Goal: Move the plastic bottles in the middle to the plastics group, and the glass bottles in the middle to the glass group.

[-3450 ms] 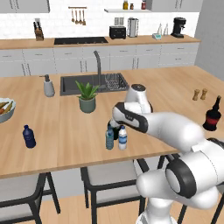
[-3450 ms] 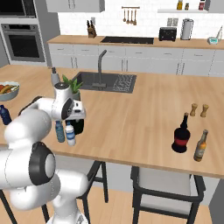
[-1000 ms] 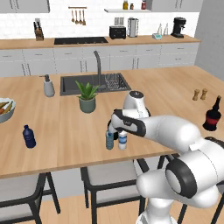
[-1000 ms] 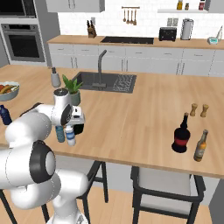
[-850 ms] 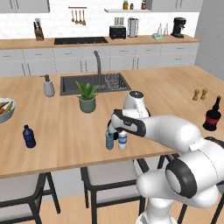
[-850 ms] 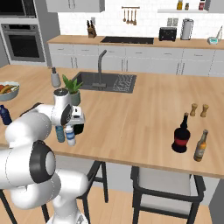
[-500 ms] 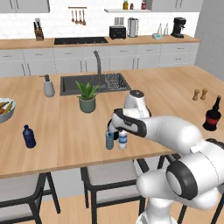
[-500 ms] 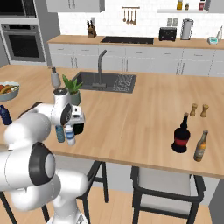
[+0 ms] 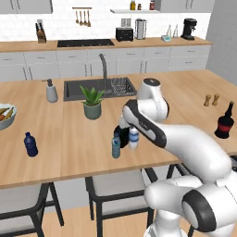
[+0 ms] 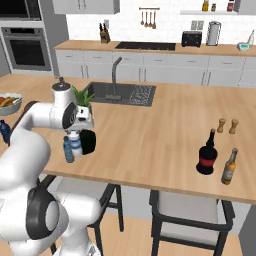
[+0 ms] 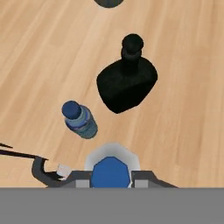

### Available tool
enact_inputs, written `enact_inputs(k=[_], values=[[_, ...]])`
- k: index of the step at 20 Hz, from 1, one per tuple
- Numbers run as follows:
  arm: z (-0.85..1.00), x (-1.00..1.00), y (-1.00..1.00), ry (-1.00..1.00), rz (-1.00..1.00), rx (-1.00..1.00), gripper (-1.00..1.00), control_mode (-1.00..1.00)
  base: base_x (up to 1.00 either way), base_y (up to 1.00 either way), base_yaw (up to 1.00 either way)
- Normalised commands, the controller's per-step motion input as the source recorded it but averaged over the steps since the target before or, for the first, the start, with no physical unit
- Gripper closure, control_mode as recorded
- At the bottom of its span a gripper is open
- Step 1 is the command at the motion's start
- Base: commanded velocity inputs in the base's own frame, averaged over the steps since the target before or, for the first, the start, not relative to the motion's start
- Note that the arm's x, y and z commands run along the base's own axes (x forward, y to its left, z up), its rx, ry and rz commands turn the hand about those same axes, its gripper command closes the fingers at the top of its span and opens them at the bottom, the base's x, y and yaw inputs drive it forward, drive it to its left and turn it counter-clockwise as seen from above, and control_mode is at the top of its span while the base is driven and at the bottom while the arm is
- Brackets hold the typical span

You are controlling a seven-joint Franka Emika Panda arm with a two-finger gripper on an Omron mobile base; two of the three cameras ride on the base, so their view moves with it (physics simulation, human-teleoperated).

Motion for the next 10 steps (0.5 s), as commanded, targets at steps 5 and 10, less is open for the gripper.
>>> enact_inputs(k=[5, 10], values=[[0.98, -0.49, -0.01, 0.00, 0.00, 0.05, 1.00, -1.00, 0.00, 0.00, 0.00], [0.72, -0.28, 0.21, 0.00, 0.00, 0.07, 1.00, -1.00, 0.00, 0.00, 0.00]])
